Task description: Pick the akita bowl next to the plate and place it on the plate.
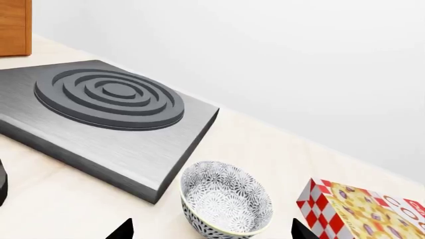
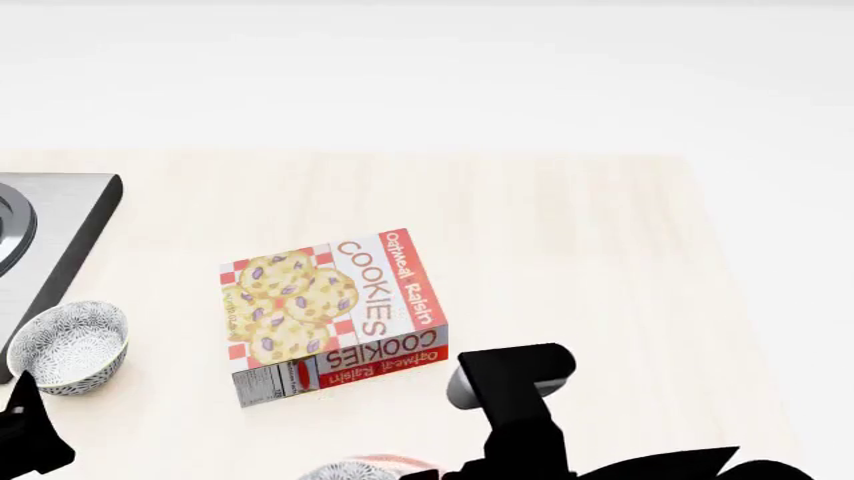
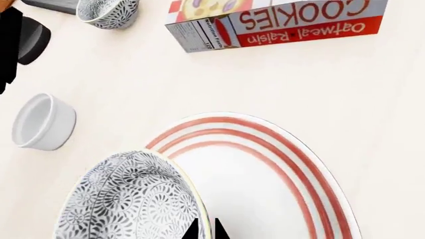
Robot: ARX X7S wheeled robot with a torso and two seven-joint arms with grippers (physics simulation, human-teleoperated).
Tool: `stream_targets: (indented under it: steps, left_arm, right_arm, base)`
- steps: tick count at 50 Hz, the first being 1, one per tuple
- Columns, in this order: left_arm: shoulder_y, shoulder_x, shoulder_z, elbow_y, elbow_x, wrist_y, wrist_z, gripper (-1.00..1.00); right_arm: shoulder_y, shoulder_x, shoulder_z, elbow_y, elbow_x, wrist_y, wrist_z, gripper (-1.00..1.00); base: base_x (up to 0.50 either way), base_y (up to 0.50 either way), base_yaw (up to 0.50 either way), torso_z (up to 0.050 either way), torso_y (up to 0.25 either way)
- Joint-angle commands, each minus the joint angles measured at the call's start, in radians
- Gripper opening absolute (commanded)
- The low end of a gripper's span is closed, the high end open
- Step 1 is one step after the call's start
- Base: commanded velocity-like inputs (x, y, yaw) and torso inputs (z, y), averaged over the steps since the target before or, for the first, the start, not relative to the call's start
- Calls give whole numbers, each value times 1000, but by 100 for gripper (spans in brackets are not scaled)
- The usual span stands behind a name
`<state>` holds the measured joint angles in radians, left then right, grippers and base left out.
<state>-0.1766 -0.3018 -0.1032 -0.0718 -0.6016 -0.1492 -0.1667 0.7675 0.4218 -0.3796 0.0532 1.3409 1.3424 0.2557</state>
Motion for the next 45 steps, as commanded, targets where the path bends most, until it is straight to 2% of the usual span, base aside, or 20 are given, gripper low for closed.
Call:
stream_targets:
  steps: [1, 35, 36, 45]
  left_arm:
    - [-2, 0, 3, -9, 0, 7, 2, 100]
    - [0, -6, 9, -5, -8, 9, -5, 100]
    - [0, -6, 9, -5, -8, 9, -5, 100]
    - [-3, -6, 11, -12, -9, 13, -4, 100]
  right_arm:
    - [-9, 10, -29, -3, -22, -25, -31, -100]
    - [-17, 20, -77, 37, -84, -93, -61, -100]
    - [-17, 20, -77, 39, -84, -95, -63, 100]
    - [-9, 25, -90, 20, -86, -97, -69, 100]
  base:
    - [0, 0, 0, 0, 0]
    - [0, 0, 0, 0, 0]
    - [0, 0, 0, 0, 0]
    - [0, 0, 0, 0, 0]
